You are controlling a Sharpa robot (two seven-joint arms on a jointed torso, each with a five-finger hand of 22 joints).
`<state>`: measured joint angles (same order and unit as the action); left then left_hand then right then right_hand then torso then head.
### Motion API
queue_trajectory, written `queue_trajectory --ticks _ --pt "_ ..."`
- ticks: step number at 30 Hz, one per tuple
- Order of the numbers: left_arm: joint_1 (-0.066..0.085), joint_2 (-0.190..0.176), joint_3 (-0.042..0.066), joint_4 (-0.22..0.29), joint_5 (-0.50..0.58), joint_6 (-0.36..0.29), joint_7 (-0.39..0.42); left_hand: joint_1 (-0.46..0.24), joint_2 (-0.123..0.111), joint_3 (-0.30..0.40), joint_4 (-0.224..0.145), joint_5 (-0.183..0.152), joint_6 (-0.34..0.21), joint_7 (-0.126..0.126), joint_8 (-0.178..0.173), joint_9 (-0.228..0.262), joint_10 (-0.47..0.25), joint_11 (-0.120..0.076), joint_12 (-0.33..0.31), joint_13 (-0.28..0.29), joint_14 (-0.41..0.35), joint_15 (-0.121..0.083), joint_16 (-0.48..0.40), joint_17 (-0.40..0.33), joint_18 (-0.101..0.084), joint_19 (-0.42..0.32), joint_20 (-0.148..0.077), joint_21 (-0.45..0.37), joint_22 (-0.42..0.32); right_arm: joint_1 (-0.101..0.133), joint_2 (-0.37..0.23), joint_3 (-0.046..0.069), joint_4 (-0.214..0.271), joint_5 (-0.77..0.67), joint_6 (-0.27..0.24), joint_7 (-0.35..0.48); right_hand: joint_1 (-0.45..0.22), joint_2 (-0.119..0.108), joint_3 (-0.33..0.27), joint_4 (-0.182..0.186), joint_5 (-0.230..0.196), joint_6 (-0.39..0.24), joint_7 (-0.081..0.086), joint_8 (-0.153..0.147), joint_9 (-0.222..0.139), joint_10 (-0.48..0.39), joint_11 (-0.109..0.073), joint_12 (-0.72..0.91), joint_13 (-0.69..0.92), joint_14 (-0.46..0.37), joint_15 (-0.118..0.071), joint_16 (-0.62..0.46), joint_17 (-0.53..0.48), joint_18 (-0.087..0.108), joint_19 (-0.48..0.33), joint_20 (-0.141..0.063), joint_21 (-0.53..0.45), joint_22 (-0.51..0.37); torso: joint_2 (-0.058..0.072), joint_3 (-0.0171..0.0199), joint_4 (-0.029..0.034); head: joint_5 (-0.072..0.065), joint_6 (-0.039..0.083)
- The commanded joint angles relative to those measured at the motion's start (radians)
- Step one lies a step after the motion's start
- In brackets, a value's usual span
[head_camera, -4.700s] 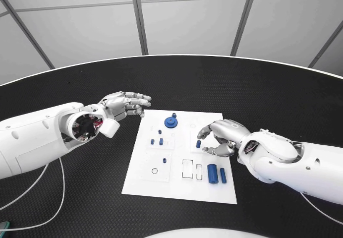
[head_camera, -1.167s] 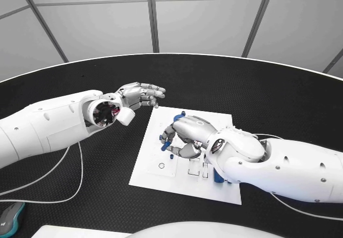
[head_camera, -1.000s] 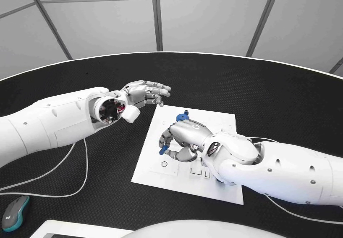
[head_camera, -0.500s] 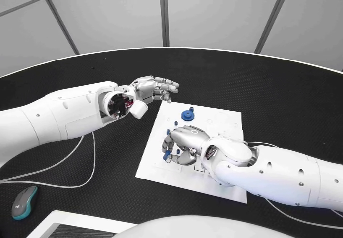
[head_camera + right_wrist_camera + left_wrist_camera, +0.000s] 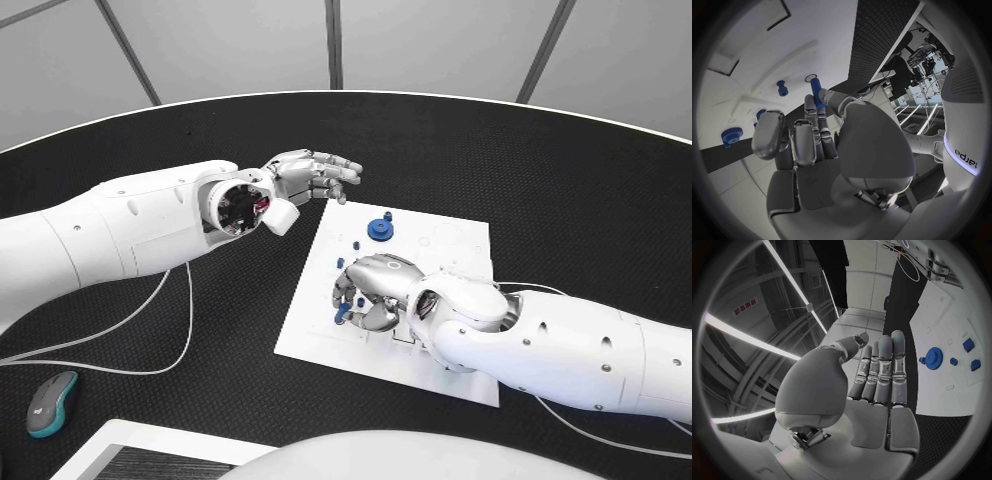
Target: Assemble the parts on the task board
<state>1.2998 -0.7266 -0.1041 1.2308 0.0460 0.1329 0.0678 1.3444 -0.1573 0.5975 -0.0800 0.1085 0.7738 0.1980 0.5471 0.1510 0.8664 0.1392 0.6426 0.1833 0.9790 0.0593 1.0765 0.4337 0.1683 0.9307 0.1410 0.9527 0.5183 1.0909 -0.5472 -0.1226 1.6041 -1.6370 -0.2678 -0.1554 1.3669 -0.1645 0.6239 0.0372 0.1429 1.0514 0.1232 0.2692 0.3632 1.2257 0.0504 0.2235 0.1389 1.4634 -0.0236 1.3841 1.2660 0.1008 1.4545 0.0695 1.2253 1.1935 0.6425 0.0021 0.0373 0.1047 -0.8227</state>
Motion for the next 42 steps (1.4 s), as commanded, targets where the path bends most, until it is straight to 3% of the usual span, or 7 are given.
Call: queue_trajectory --ticks 1,12,18,42 --pt "0.000 -0.001 0.000 0.000 0.000 0.000 0.000 0.003 0.006 -0.005 0.001 0.003 -0.008 0.014 0.000 -0.001 -0.005 -0.001 0.006 -0.001 -0.005 0.001 -0.006 -0.002 0.017 -0.006 0.004 -0.004 -0.002 0.000 -0.002 0.000 0.000 -0.009 -0.004 -0.007 0.003 0.012 0.002 -0.004 0.004 -0.002 0.005 0.002 0.003 0.003 0.003 -0.007 0.001 0.045 -0.005 0.002 0.001 -0.017 0.004 -0.002 0.000 0.002 -0.001 0.0003 0.0011 -0.001 0.000" --pt "0.000 -0.007 0.000 0.002 0.000 -0.003 -0.001 0.003 0.007 -0.006 0.002 0.003 -0.008 0.015 0.001 -0.001 -0.005 -0.001 0.007 -0.001 -0.006 0.001 -0.006 -0.002 0.017 -0.006 0.004 -0.005 -0.002 0.000 0.009 0.000 -0.009 -0.020 0.012 -0.014 0.002 0.012 0.002 -0.005 0.005 -0.002 0.005 0.002 0.004 0.003 0.003 -0.007 0.001 0.046 -0.005 0.003 0.004 -0.017 0.005 -0.002 0.002 0.005 0.000 0.0001 -0.0016 -0.003 -0.002" --pt "0.000 -0.007 0.000 0.003 0.000 -0.002 -0.002 0.003 0.007 -0.006 0.002 0.003 -0.008 0.015 0.001 -0.001 -0.005 -0.001 0.007 -0.001 -0.006 0.001 -0.006 -0.002 0.017 -0.006 0.004 -0.005 -0.002 -0.003 0.017 -0.002 -0.013 -0.021 0.024 -0.014 0.001 0.012 0.002 -0.005 0.005 -0.002 0.006 0.003 0.004 0.004 0.003 -0.008 0.002 0.046 -0.005 0.003 0.003 -0.017 0.004 -0.001 0.001 0.004 0.000 -0.0001 0.0011 -0.003 -0.005" --pt "0.000 -0.009 0.000 0.003 0.000 -0.001 -0.005 0.001 0.007 -0.007 0.004 0.003 -0.009 0.015 0.001 -0.001 -0.006 -0.001 0.008 -0.002 -0.007 0.001 -0.005 -0.003 0.017 -0.006 0.005 -0.006 -0.003 -0.005 0.019 -0.003 -0.011 -0.046 0.026 -0.030 -0.001 0.015 0.001 -0.005 0.005 -0.003 0.006 0.003 0.005 0.005 0.004 -0.009 0.003 0.046 -0.005 0.005 0.005 -0.017 0.004 -0.001 0.002 0.004 0.001 0.0003 0.0012 -0.004 -0.008"
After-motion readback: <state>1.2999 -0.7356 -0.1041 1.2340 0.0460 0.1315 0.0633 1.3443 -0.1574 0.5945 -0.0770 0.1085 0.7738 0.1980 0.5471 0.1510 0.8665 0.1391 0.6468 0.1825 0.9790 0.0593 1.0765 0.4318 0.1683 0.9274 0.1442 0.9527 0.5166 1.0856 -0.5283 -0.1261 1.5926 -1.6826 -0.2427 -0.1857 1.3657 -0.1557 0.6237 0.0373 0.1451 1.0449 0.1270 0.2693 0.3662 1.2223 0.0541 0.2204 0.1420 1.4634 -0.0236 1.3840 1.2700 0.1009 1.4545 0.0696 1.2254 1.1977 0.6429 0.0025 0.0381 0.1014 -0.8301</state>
